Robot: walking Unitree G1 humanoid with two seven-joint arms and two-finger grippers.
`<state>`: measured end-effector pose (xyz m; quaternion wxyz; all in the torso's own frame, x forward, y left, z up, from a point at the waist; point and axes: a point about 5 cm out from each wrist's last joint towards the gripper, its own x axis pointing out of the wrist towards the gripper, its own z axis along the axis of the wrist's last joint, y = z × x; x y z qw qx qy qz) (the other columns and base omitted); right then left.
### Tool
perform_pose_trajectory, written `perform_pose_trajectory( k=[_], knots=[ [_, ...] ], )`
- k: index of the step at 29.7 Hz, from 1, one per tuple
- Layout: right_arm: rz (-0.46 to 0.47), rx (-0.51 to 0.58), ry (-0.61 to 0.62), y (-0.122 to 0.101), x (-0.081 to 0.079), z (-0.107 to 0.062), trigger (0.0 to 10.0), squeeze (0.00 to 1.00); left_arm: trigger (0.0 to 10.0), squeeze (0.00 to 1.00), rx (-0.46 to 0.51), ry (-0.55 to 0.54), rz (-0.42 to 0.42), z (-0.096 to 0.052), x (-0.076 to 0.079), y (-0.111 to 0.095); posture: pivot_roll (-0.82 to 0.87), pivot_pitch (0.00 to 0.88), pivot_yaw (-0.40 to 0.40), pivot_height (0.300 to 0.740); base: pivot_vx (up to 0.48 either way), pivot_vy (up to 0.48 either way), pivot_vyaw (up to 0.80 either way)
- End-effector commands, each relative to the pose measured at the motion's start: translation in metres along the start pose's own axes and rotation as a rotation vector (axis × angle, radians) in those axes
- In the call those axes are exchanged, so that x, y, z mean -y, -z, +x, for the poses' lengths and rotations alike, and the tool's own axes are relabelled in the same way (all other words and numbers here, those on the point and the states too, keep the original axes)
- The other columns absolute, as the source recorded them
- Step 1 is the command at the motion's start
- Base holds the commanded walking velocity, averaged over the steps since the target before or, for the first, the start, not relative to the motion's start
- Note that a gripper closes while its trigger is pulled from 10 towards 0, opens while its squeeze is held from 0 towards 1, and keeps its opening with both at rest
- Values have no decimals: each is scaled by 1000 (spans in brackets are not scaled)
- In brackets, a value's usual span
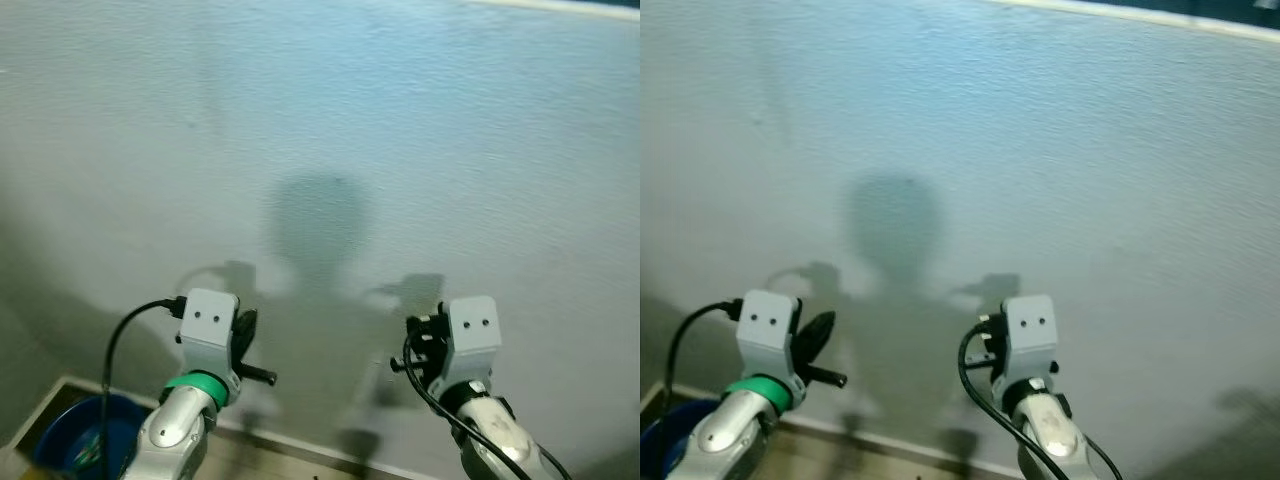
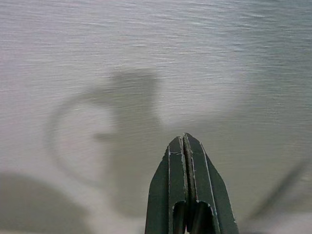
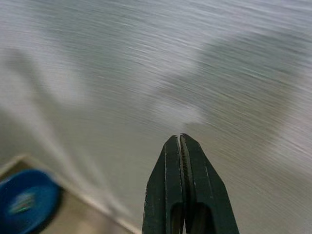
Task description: Clothes washing
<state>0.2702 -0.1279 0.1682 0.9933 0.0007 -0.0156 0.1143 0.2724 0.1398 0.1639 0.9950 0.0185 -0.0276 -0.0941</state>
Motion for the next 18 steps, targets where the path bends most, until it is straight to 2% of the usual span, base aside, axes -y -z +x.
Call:
perform_pose_trajectory(
  k=[1, 3, 5, 10, 11, 14, 16, 18],
  knots=[
    [39, 5, -66, 0, -6, -2, 10000, 0, 10000, 0, -31, 29, 17, -5, 3, 4, -30, 69, 30, 740, 0, 0, 800],
    [97, 2, -160, -3, -13, -5, 10000, 0, 10000, 0, -40, 53, 28, -9, 5, 3, -28, 69, 29, 740, 0, 0, 800],
    [117, 6, -202, -6, -14, -6, 10000, 0, 10000, 0, -34, 78, 36, -11, 8, 1, -27, 70, 29, 740, 0, 0, 800],
    [140, 26, -196, -11, -11, -5, 10000, 0, 10000, 0, -25, 104, 34, -12, 12, -1, -27, 71, 28, 740, 0, 0, 800],
    [216, 69, -178, -18, -8, -2, 10000, 0, 10000, 0, 25, 129, 57, -11, 17, -8, -24, 72, 29, 740, 0, 0, 800],
    [245, 84, -175, -21, -8, -2, 10000, 0, 10000, 0, 45, 136, 66, -10, 18, -11, -24, 72, 29, 740, 0, 0, 800],
    [290, 110, -186, -25, -8, -1, 10000, 0, 10000, 0, 98, 130, 74, -10, 19, -19, -24, 72, 30, 740, 0, 0, 800],
    [290, 110, -186, -25, -8, -1, 10000, 0, 10000, 0, 98, 130, 74, -10, 19, -19, -24, 72, 30, 740, 0, 0, 800]
  ],
)
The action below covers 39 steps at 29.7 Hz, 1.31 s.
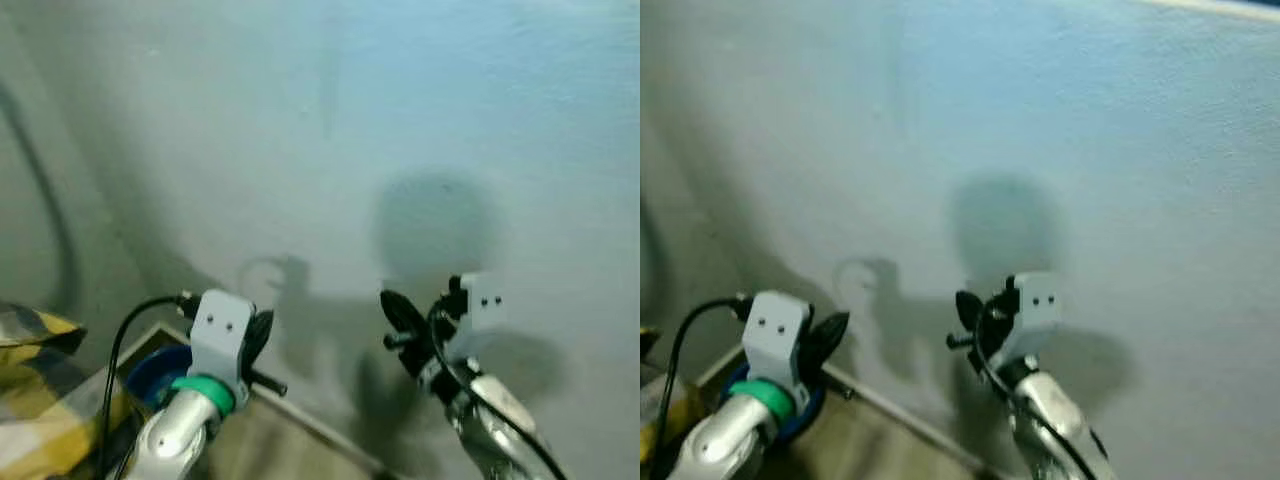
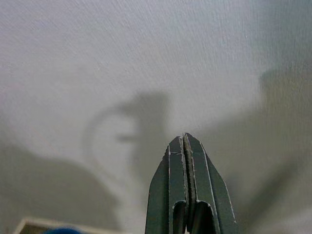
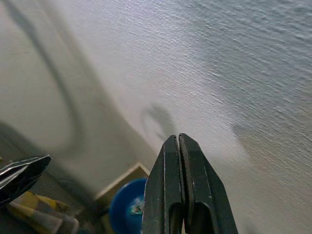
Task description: Clothes washing
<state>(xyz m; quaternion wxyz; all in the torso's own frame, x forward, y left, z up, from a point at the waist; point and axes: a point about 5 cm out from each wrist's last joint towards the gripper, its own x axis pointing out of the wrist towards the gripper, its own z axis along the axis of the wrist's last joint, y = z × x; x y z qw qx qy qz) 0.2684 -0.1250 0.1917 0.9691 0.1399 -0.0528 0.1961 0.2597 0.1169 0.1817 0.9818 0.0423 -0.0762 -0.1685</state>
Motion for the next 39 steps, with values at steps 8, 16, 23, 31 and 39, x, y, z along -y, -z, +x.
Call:
perform_pose_trajectory(
  k=[8, 16, 23, 31, 39],
  knots=[
    [57, 46, -59, -10, -10, 2, 10000, 0, 10000, 0, 90, -61, 38, 2, -13, -21, -17, 76, 27, 740, 0, 0, 800],
    [127, 160, -42, -34, -10, 13, 10000, 0, 10000, 0, 231, -27, 44, 10, -9, -51, -9, 72, 24, 740, 0, 0, 800],
    [145, 220, -47, -49, -10, 20, 10000, 0, 10000, 0, 291, -36, 115, 19, -12, -74, -1, 69, 23, 740, 0, 0, 800],
    [130, 199, -78, -47, -16, 23, 10000, 0, 10000, 0, 247, -75, 217, 20, -21, -76, 10, 61, 14, 740, 0, 0, 800],
    [130, 172, -98, -46, -18, 26, 10000, 0, 10000, 0, 249, -171, 204, 23, -36, -89, 13, 54, 6, 740, 0, 0, 800]
  ],
)
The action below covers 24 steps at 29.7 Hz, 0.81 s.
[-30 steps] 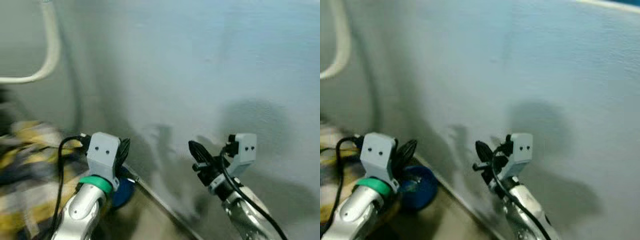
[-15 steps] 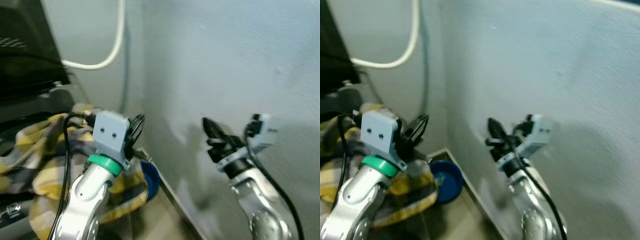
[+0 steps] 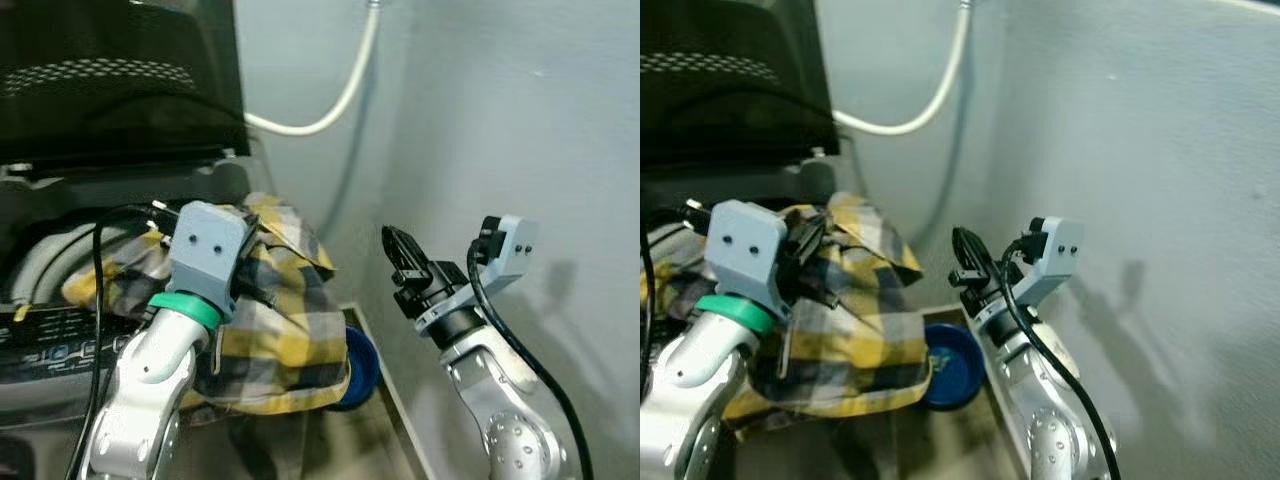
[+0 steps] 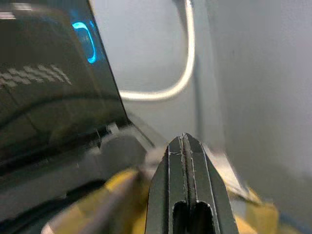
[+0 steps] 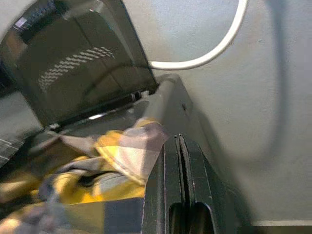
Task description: Clothes washing
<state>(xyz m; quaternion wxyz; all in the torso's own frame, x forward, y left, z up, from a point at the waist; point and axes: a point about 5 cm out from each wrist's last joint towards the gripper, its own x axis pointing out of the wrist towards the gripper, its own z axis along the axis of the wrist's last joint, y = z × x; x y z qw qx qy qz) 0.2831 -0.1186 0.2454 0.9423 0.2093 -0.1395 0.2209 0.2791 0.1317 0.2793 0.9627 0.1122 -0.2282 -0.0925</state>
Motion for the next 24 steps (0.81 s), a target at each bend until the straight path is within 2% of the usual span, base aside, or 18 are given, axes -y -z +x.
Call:
perform_pose_trajectory(
  k=[1, 7, 9, 18, 24],
  knots=[
    [22, -19, -20, 4, -4, 2, 10000, 0, 10000, 0, -26, -22, 6, -3, -5, 3, 13, 54, 6, 740, 0, 0, 800],
    [-2, -50, -31, 8, -5, 2, 10000, 0, 10000, 0, -63, -69, -6, -3, -11, 2, 18, 51, 4, 740, 0, 0, 800],
    [-24, -57, -30, 9, -6, 4, 10000, 0, 10000, 0, -94, -100, -50, -4, -15, 5, 19, 51, 4, 740, 0, 0, 800],
    [-85, -51, 25, 7, -2, 9, 10000, 0, 10000, 0, -86, -116, -62, -4, -20, 3, 23, 57, 6, 740, 0, 0, 800],
    [-94, -6, 98, 3, 5, 11, 10000, 0, 10000, 0, -75, -131, -69, -4, -23, 0, 26, 61, 1, 740, 0, 0, 479]
  ],
)
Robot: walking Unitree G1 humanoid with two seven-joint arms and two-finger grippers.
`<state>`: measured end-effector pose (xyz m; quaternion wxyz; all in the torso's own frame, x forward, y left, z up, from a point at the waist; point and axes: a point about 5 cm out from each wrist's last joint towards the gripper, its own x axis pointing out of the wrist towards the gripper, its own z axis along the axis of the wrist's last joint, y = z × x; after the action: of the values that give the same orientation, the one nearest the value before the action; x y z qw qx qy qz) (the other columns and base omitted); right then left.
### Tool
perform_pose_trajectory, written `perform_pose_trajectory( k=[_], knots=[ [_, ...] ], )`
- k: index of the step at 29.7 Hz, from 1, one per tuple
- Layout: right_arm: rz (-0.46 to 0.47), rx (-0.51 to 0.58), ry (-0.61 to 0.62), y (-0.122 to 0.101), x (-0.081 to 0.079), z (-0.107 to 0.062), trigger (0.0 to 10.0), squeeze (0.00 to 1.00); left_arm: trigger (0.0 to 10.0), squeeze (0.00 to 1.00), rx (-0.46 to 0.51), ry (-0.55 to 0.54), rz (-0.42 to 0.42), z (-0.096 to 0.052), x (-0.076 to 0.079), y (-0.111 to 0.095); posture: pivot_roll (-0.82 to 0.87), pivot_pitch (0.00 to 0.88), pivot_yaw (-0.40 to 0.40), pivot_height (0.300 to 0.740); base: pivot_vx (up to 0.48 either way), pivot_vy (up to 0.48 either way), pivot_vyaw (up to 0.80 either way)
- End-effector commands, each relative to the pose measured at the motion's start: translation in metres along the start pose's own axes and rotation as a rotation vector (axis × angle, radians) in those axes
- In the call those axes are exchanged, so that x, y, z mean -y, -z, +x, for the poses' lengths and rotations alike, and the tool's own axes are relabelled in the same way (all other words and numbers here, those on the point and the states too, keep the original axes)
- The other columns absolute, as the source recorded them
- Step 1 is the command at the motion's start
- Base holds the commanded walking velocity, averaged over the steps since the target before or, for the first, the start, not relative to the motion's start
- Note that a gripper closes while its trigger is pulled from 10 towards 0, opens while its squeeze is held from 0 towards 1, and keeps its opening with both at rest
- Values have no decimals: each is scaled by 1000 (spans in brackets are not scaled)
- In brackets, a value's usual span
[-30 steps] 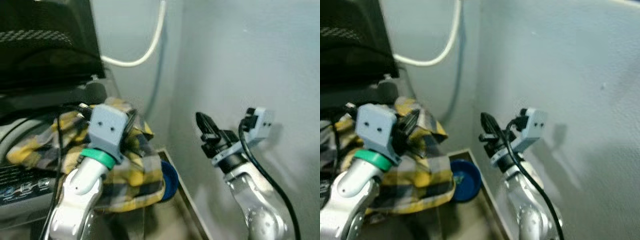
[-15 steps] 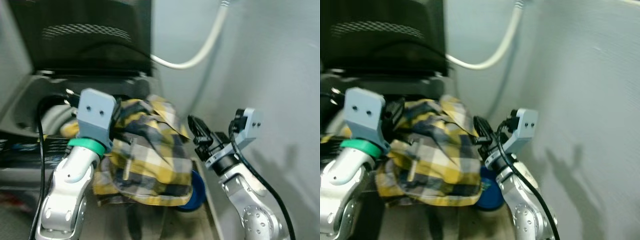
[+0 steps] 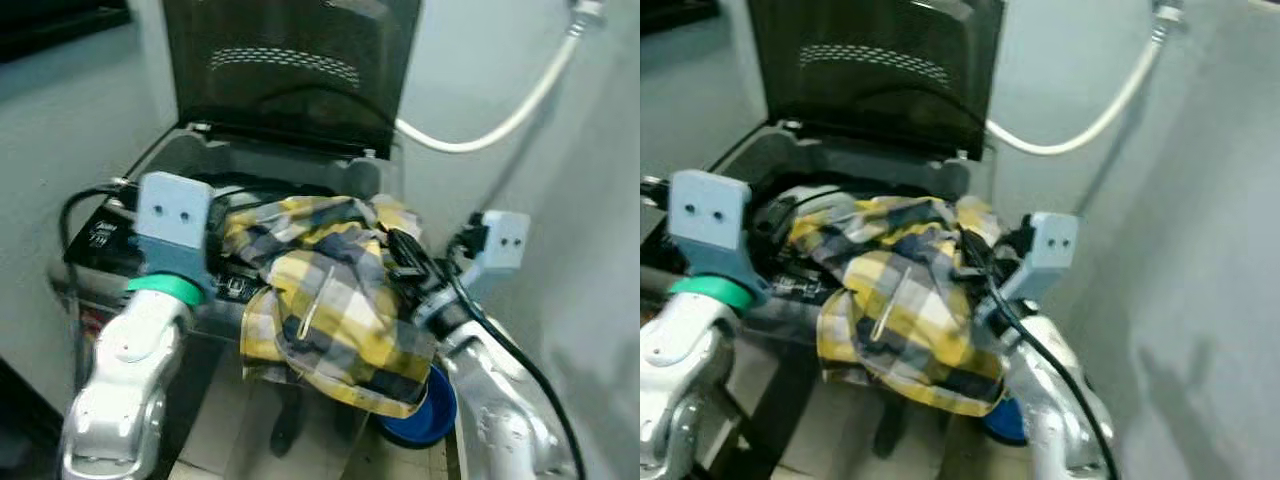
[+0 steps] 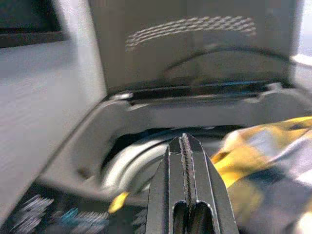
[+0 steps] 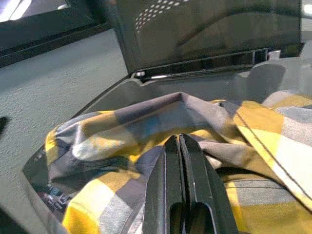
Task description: Clothes washing
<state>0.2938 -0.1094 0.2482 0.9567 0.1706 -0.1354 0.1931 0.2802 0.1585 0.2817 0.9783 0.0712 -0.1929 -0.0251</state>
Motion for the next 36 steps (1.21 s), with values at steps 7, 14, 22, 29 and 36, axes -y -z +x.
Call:
perform_pose_trajectory(
  k=[7, 14, 22, 29, 36],
  knots=[
    [-18, 24, 89, -2, 13, 0, 10000, 0, 10000, 0, 11, 18, -33, -1, 2, -6, 26, 62, -2, 740, 0, 477, -143],
    [-23, 18, 94, -1, 14, 1, 10000, 0, 10000, 0, 14, 18, -30, 0, 0, -7, 25, 56, -5, 740, 0, 480, -714],
    [-34, 18, 55, 0, 7, 3, 10000, 0, 10000, 0, 18, 21, -30, 0, 0, -9, 32, 55, -14, 740, 0, 480, 0],
    [-18, 20, 66, 1, 8, 3, 10000, 0, 10000, 0, -4, 42, 17, -1, 1, -8, 38, 56, -14, 740, 0, 69, 0],
    [-17, 20, 69, 2, 9, 4, 10000, 0, 10000, 0, -51, 15, 45, -1, -2, -2, 36, 56, -12, 740, 0, -385, 0]
  ],
)
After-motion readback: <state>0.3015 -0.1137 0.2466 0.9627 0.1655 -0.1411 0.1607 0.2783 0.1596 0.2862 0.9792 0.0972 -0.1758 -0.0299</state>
